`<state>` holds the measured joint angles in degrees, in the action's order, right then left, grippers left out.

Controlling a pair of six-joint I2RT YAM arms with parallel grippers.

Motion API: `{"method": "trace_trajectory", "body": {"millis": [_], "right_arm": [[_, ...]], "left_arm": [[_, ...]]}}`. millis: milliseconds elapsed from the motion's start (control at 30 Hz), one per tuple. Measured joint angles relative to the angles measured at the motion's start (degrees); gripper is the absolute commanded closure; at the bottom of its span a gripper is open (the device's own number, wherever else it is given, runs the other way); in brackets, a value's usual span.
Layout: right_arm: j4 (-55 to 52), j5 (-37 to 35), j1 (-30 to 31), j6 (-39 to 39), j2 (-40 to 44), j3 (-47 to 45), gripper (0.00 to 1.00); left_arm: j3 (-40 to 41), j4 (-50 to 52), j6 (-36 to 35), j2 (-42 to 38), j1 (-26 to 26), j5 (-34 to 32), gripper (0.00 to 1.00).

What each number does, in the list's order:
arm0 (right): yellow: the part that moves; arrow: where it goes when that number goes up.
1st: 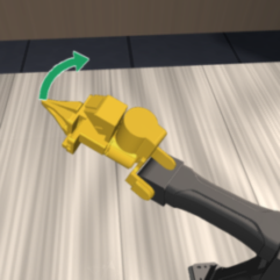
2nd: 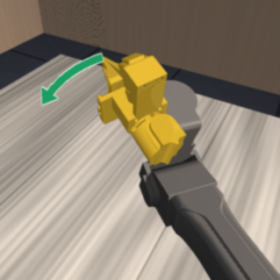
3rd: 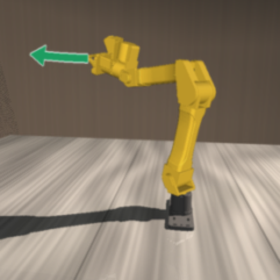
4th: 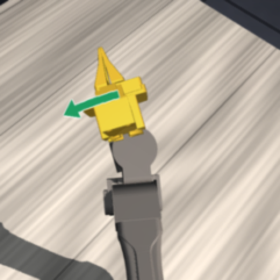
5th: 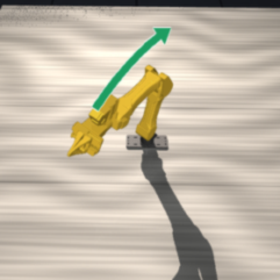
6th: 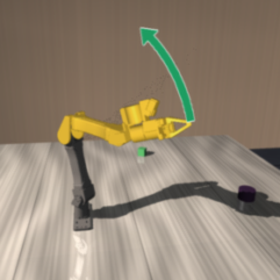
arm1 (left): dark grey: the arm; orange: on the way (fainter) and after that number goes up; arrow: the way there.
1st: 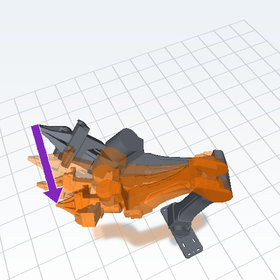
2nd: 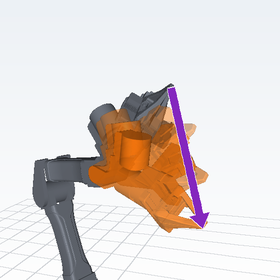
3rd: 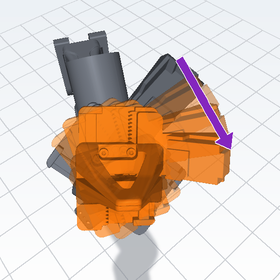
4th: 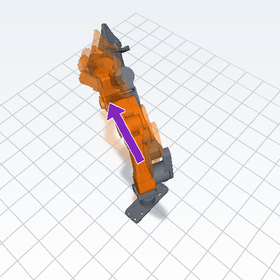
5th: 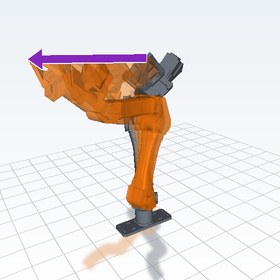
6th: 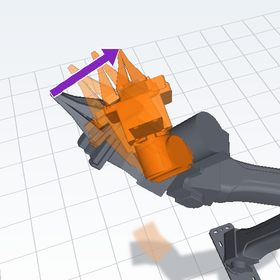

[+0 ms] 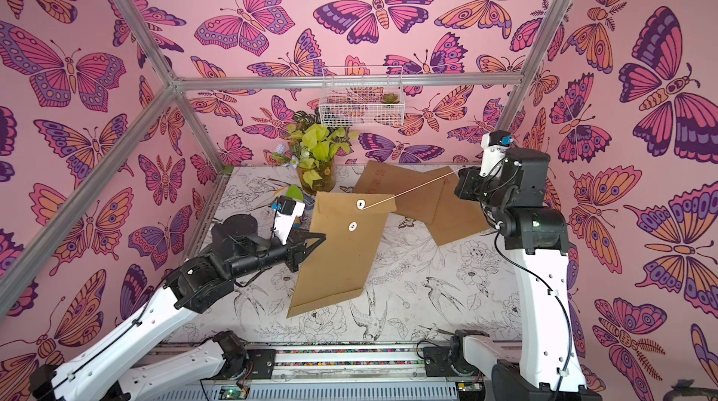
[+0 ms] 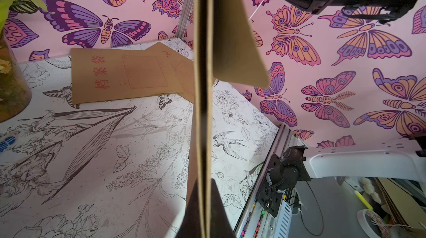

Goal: Open the file bag

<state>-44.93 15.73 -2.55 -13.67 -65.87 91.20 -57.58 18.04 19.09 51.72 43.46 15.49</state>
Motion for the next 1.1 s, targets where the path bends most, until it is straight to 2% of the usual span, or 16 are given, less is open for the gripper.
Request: {"method": "trace_trajectory", "body": {"millis": [367, 700, 800, 867, 967, 1100], "right_arm": [[11.28, 12.87, 0.00, -5.64, -6.93, 1.20, 1.00], [20.92, 19.04, 0.02, -11.93, -18.64, 9.09, 0.98], [21.05, 19.54, 0.24, -11.96, -21.05, 9.49, 0.84], [20.31, 19.54, 0.50, -11.50, -22.67, 9.44, 0.65], [18.60, 18.51, 0.79, -10.45, -24.50, 8.00, 0.44], [15.61, 15.45, 0.81, -8.92, -25.62, 3.23, 0.31]], "left_arm": [[0.90, -4.74, 2.27, 1.49, 0.00, 4.42, 0.99], [0.83, -5.18, 2.40, 4.00, 0.00, 8.31, 0.99], [0.83, -5.92, 2.40, 4.59, 0.02, 9.35, 0.99], [0.83, -6.56, 2.45, 4.66, 0.04, 10.43, 0.99], [0.83, -8.61, 2.86, 4.59, 0.04, 12.17, 0.99], [0.83, -10.38, 3.23, 3.82, 0.04, 13.75, 0.99]]}}
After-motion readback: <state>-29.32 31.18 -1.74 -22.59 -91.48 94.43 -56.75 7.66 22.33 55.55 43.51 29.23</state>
